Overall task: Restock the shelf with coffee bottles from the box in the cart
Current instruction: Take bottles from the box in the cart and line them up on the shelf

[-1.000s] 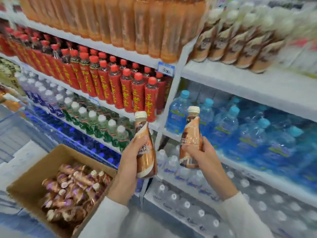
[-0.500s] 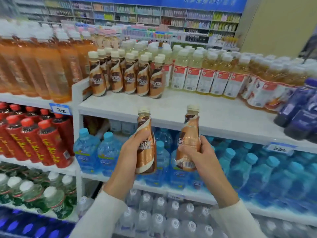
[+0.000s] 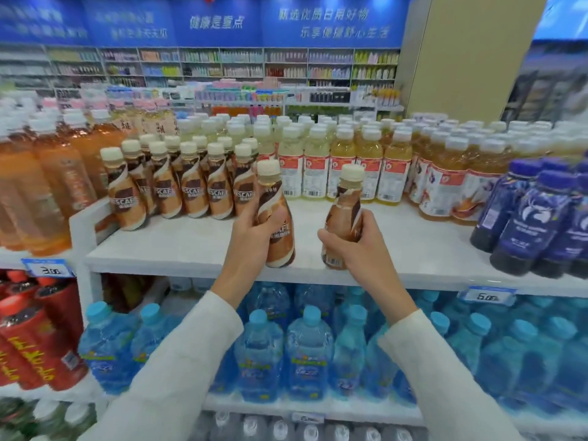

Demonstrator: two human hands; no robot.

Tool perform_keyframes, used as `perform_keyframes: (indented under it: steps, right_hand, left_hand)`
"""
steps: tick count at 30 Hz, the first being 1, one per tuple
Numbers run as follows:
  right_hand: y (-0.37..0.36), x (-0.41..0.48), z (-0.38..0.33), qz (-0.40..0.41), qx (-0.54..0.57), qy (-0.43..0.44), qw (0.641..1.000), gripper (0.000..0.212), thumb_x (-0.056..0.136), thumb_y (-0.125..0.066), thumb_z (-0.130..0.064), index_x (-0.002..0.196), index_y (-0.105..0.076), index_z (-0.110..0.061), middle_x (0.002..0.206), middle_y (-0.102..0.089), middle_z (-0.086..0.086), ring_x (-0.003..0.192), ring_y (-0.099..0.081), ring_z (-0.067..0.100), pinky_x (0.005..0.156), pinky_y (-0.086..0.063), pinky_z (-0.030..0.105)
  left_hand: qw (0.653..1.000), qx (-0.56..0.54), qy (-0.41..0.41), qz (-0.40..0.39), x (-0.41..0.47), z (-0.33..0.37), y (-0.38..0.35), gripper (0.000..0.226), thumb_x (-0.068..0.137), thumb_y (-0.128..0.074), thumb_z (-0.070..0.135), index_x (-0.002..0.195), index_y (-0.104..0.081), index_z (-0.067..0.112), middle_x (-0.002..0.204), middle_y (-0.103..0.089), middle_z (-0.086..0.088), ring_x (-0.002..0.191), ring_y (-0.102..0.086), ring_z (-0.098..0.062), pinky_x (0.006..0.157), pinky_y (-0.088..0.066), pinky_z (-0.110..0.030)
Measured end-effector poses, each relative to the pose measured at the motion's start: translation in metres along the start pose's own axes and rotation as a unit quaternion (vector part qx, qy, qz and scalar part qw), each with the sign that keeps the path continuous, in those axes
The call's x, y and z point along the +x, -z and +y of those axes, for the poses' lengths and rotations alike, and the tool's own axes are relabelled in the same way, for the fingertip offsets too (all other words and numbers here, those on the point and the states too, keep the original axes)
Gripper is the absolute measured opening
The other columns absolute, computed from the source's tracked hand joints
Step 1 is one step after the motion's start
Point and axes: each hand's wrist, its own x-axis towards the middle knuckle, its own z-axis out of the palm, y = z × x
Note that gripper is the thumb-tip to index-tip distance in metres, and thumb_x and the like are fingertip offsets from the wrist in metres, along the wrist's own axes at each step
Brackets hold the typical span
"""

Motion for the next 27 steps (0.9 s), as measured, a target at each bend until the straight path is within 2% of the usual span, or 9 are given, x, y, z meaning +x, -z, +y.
perform_keyframes:
  steps: [4, 7, 11, 13, 16, 19, 22, 24, 27]
  right_hand:
    - [-0.005, 0.022, 0.011, 0.007, -0.018, 0.0, 1.0, 0.046, 0.084, -0.08, -0.032, 0.119, -0.05, -0.024, 0.109, -0.066, -0.006, 0.099, -0.065, 0.012, 0.09, -0.056, 0.034]
    - [-0.008, 0.03, 0.019, 0.013, -0.017, 0.0, 1.0, 0.049, 0.085, -0.08, -0.032, 0.122, -0.048, -0.025, 0.112, -0.065, -0.007, 0.102, -0.065, 0.011, 0.09, -0.055, 0.032]
    - [-0.011, 0.034, 0.027, 0.01, -0.016, -0.003, 1.0, 0.055, 0.085, -0.08, -0.032, 0.128, -0.046, -0.029, 0.114, -0.064, -0.014, 0.102, -0.064, 0.001, 0.089, -0.053, 0.026]
    - [-0.01, 0.036, 0.03, 0.008, -0.027, -0.003, 1.0, 0.059, 0.083, -0.081, -0.035, 0.131, -0.045, -0.03, 0.116, -0.063, -0.015, 0.104, -0.063, 0.0, 0.09, -0.053, 0.025]
    - [0.001, 0.038, 0.032, -0.034, -0.056, -0.012, 0.998, 0.071, 0.077, -0.087, -0.031, 0.134, -0.045, -0.03, 0.12, -0.062, -0.015, 0.108, -0.061, -0.001, 0.086, -0.051, 0.018]
    - [0.018, 0.042, 0.037, -0.079, -0.047, -0.028, 0.995, 0.082, 0.067, -0.089, -0.012, 0.137, -0.048, -0.027, 0.124, -0.065, -0.005, 0.115, -0.062, 0.013, 0.098, -0.051, 0.031]
    - [0.023, 0.045, 0.039, -0.08, -0.056, -0.03, 0.995, 0.078, 0.059, -0.085, -0.011, 0.13, -0.057, -0.023, 0.115, -0.072, -0.002, 0.108, -0.068, 0.018, 0.102, -0.052, 0.042]
    - [0.018, 0.043, 0.039, -0.057, -0.08, -0.023, 0.995, 0.069, 0.064, -0.09, -0.011, 0.125, -0.059, -0.023, 0.112, -0.072, -0.007, 0.105, -0.068, 0.014, 0.099, -0.053, 0.037]
    - [0.002, 0.036, 0.037, 0.0, -0.145, -0.003, 0.989, 0.07, 0.066, -0.094, -0.031, 0.121, -0.051, -0.028, 0.111, -0.062, -0.019, 0.1, -0.061, -0.002, 0.082, -0.048, 0.017]
  left_hand:
    - [0.999, 0.019, -0.019, -0.02, 0.021, -0.012, -0.001, 0.047, 0.096, -0.066, 0.019, 0.141, -0.054, 0.021, 0.129, -0.068, 0.004, 0.119, -0.064, -0.014, 0.107, -0.049, -0.043]
    - [0.999, 0.024, -0.02, -0.034, 0.029, -0.022, 0.0, 0.049, 0.096, -0.066, 0.02, 0.142, -0.053, 0.028, 0.13, -0.068, 0.01, 0.12, -0.063, -0.01, 0.109, -0.047, -0.042]
    - [0.998, 0.033, -0.032, -0.048, 0.031, -0.026, 0.0, 0.036, 0.097, -0.065, 0.019, 0.12, -0.058, 0.045, 0.117, -0.068, 0.026, 0.112, -0.063, 0.003, 0.102, -0.049, -0.028]
    - [0.997, 0.04, -0.037, -0.058, 0.032, -0.029, 0.001, 0.036, 0.096, -0.066, 0.02, 0.122, -0.058, 0.043, 0.116, -0.068, 0.026, 0.111, -0.064, 0.004, 0.096, -0.05, -0.022]
    - [0.996, 0.037, -0.027, -0.078, 0.033, -0.035, 0.014, 0.049, 0.088, -0.074, 0.015, 0.134, -0.058, 0.024, 0.12, -0.071, 0.012, 0.111, -0.067, -0.005, 0.091, -0.053, -0.02]
    - [0.994, 0.057, 0.006, -0.095, 0.034, -0.041, 0.026, 0.063, 0.076, -0.083, 0.003, 0.131, -0.058, 0.022, 0.119, -0.071, 0.008, 0.108, -0.068, -0.006, 0.083, -0.052, -0.013]
    - [0.991, 0.102, 0.016, -0.088, 0.036, -0.046, 0.031, 0.059, 0.072, -0.087, 0.003, 0.121, -0.061, 0.022, 0.114, -0.071, 0.008, 0.107, -0.068, -0.008, 0.083, -0.053, -0.013]
    - [0.99, 0.119, 0.012, -0.08, 0.035, -0.047, 0.03, 0.061, 0.071, -0.089, 0.007, 0.125, -0.061, 0.015, 0.116, -0.071, 0.006, 0.108, -0.068, -0.009, 0.087, -0.053, -0.015]
    - [0.987, 0.145, 0.005, -0.073, 0.035, -0.051, 0.029, 0.064, 0.069, -0.092, 0.018, 0.125, -0.06, 0.019, 0.118, -0.07, 0.009, 0.109, -0.066, -0.006, 0.094, -0.051, -0.02]
